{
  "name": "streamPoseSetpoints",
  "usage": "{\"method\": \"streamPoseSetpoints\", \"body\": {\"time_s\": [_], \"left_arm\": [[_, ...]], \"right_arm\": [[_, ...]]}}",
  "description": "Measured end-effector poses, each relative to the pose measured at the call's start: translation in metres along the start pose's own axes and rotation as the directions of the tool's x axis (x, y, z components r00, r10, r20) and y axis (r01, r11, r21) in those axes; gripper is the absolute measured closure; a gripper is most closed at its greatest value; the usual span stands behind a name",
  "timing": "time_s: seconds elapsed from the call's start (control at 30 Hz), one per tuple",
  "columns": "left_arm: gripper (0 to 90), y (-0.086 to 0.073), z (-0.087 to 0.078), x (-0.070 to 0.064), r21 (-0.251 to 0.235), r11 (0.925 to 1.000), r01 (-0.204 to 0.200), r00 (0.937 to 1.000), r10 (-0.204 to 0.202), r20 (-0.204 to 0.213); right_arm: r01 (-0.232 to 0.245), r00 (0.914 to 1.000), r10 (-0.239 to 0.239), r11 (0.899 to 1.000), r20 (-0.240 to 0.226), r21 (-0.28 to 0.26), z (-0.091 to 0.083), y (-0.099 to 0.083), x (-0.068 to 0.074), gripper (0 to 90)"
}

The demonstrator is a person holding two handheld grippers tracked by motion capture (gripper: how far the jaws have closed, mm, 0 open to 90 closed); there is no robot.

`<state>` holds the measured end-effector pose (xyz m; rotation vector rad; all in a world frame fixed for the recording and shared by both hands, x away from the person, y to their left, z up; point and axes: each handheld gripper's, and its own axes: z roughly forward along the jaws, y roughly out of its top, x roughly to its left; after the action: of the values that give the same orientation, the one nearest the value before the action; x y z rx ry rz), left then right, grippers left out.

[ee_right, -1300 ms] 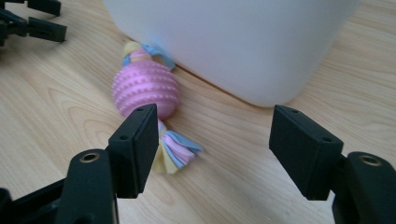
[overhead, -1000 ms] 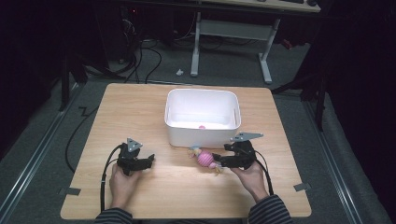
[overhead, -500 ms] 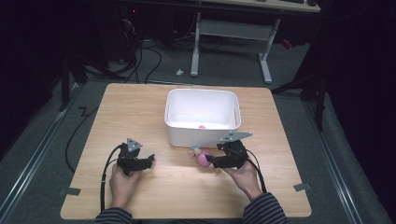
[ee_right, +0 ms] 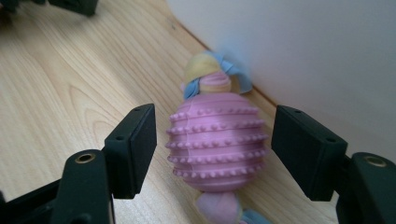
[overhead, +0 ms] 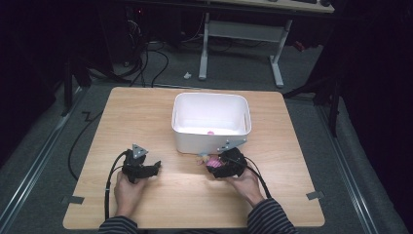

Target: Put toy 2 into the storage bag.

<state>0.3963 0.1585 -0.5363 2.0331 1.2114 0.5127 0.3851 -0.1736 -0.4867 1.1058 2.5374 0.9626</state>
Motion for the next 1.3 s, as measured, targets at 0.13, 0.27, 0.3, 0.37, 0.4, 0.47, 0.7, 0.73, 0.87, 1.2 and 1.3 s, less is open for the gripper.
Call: {"method": "streamPoseSetpoints", "body": {"time_s": [0.13, 0.27, 0.3, 0.37, 0.4, 0.47, 0.7, 0.73, 0.87, 1.2, 1.3], "left_arm": [[23.9, 0.0, 0.0, 0.0, 0.0, 1.0, -0.001, 1.0, 0.001, 0.001], [23.9, 0.0, 0.0, 0.0, 0.002, 1.0, -0.003, 1.0, 0.003, 0.002], [23.9, 0.0, 0.0, 0.0, 0.002, 1.0, -0.004, 1.0, 0.004, 0.002], [23.9, 0.0, 0.0, 0.0, 0.0, 1.0, -0.004, 1.0, 0.004, 0.0], [23.8, 0.0, 0.0, 0.0, 0.0, 1.0, -0.004, 1.0, 0.004, 0.0], [23.8, 0.0, 0.0, 0.0, 0.002, 1.0, -0.004, 1.0, 0.004, 0.001], [23.9, 0.001, 0.0, 0.0, 0.001, 1.0, -0.003, 1.0, 0.003, 0.001], [24.0, 0.001, 0.001, 0.0, 0.001, 1.0, -0.002, 1.0, 0.002, 0.001], [23.1, 0.0, 0.0, 0.0, 0.001, 1.0, -0.004, 1.0, 0.004, 0.0], [27.4, -0.002, -0.002, 0.001, -0.006, 1.0, 0.004, 1.0, -0.004, -0.001], [26.9, -0.002, -0.002, -0.001, -0.003, 0.9999, -0.012, 0.9999, 0.012, 0.002]], "right_arm": [[0.031, 0.9983, -0.031, 0.999, 0.048, 0.011, 0.008, 0.0, 0.005, 29.6], [0.037, 0.9977, -0.039, 0.999, 0.055, 0.033, 0.009, 0.0, 0.003, 29.9], [0.041, 0.9974, -0.043, 0.998, 0.058, 0.041, 0.01, 0.0, 0.002, 29.9], [0.049, 0.9958, -0.054, 0.997, 0.074, 0.065, 0.014, -0.001, 0.002, 30.0], [0.052, 0.9954, -0.058, 0.996, 0.076, 0.07, 0.015, -0.001, 0.002, 30.2], [0.065, 0.9933, -0.072, 0.995, 0.09, 0.078, 0.018, -0.002, 0.002, 32.6], [0.123, 0.9824, -0.13, 0.991, 0.134, 0.061, 0.016, -0.008, 0.01, 34.8], [0.12, 0.9841, -0.126, 0.991, 0.125, 0.061, 0.016, -0.008, 0.01, 34.9], [0.098, 0.9919, -0.1, 0.994, 0.078, 0.038, 0.009, -0.007, 0.008, 35.0], [0.072, 0.9973, -0.072, 0.997, 0.017, -0.016, -0.012, -0.013, 0.007, 34.9], [0.056, 0.9985, -0.056, 0.998, -0.003, -0.026, -0.021, -0.016, 0.005, 34.9]]}}
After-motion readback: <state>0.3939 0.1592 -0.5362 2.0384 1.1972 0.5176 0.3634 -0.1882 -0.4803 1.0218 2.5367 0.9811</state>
